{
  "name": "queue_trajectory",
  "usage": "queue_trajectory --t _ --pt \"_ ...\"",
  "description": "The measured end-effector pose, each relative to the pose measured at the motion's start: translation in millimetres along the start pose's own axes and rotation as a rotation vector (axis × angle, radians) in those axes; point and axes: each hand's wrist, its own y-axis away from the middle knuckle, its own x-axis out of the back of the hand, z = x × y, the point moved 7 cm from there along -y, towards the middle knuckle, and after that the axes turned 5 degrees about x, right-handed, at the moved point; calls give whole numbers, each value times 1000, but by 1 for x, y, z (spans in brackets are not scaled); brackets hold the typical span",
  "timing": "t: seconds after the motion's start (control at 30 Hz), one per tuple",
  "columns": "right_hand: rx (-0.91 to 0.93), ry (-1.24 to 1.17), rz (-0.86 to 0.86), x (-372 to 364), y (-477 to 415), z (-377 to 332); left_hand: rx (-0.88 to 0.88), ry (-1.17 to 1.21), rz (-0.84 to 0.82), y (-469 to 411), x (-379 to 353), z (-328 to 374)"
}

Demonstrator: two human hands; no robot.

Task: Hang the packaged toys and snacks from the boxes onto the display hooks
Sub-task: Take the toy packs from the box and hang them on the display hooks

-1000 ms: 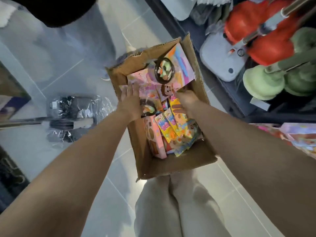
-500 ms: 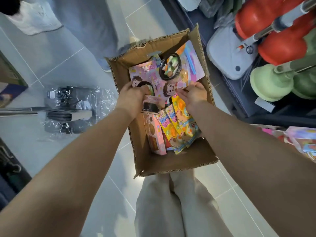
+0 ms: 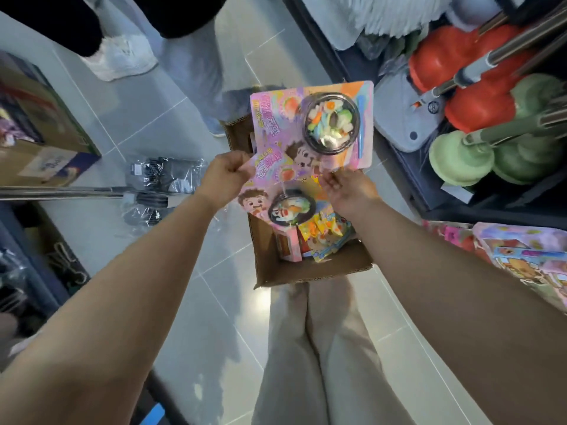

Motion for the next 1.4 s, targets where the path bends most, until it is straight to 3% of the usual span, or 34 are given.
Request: queue_trajectory --t 0.2,0.37,0.47,0.53,0.67,0.77,0.9,1.1,1.4 --pt "-22 -58 38 -1 46 -23 -63 -44 52 41 12 50" --pt "41 333 16 2 91 -52 -178 -210 242 79 41 93" --pt "227 494 73 8 137 -85 -270 -523 316 119 50 127" --pt "396 524 2 3 177 -102 -413 -751 372 151 51 150" --pt "822 760 -78 1 281 -122 -671 -908 307 223 33 181" --pt "886 673 -83 31 333 -119 -862 -950 226 274 2 196" --pt "880 647 51 119 363 -107 -1037 -975 104 335 -61 200" --pt "916 342 348 290 419 -114 -1166 -956 -189 417 -179 211" --pt "967 117 798 512 514 -162 -1153 -949 -242 517 -356 264"
